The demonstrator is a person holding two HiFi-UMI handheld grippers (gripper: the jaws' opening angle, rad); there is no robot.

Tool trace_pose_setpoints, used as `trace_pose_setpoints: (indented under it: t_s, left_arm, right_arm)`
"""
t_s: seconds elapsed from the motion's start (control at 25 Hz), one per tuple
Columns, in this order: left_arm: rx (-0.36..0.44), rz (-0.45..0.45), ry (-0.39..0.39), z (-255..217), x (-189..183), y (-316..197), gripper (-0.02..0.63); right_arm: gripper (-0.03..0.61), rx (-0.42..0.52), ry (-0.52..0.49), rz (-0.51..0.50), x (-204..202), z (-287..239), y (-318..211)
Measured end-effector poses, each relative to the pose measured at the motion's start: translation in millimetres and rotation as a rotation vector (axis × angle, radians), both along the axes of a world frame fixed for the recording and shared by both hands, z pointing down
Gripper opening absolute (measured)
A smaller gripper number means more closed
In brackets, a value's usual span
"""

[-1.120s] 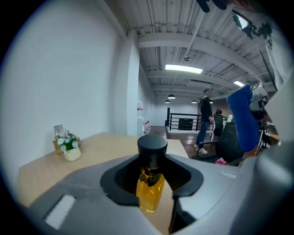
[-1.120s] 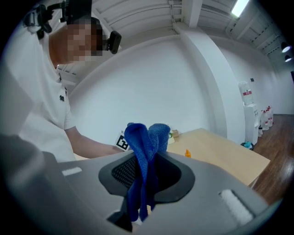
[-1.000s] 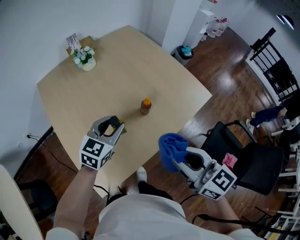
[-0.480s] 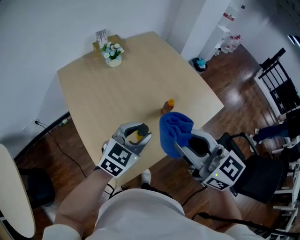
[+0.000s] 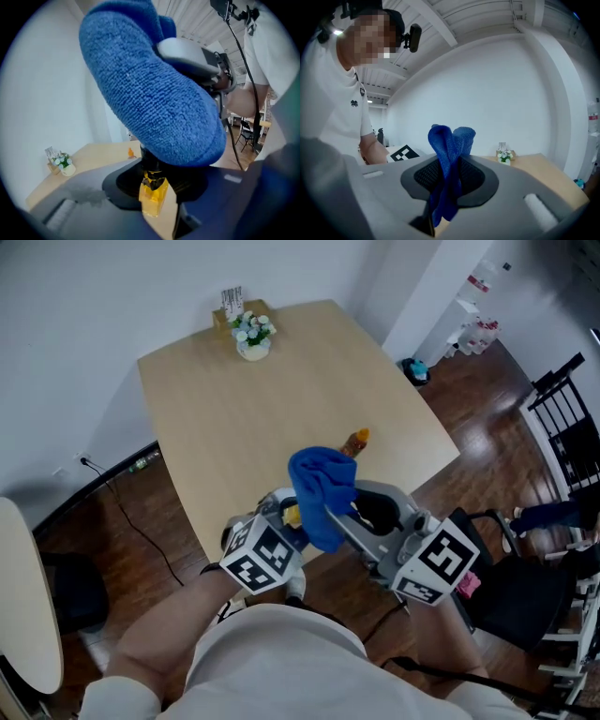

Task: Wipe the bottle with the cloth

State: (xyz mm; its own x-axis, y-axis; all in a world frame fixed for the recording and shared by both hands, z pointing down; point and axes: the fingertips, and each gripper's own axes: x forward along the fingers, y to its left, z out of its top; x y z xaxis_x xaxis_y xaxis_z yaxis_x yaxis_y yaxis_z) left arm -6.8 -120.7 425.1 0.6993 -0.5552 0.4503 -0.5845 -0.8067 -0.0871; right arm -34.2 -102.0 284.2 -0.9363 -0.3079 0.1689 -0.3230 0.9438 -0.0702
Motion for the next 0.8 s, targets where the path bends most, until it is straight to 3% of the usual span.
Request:
trace_pose_setpoints:
  t_s: [0.28, 0.6, 0.8]
  left_arm:
    - [0.002, -0.016, 0.024, -9, -16, 0, 0.152]
    - [-0.049, -0.004, 0.237, -63, -27, -8, 0.152]
    - [-0.049, 0.025, 0.302, -94, -25, -12, 0.152]
  right_arm:
    - [0.092, -0.015, -0.012, 0.096, 30, 4, -18]
    - [0.092, 0.004, -0.123, 0.128, 43, -10, -22]
    - [0.092, -0.024, -0.133, 0.136, 43, 10, -28]
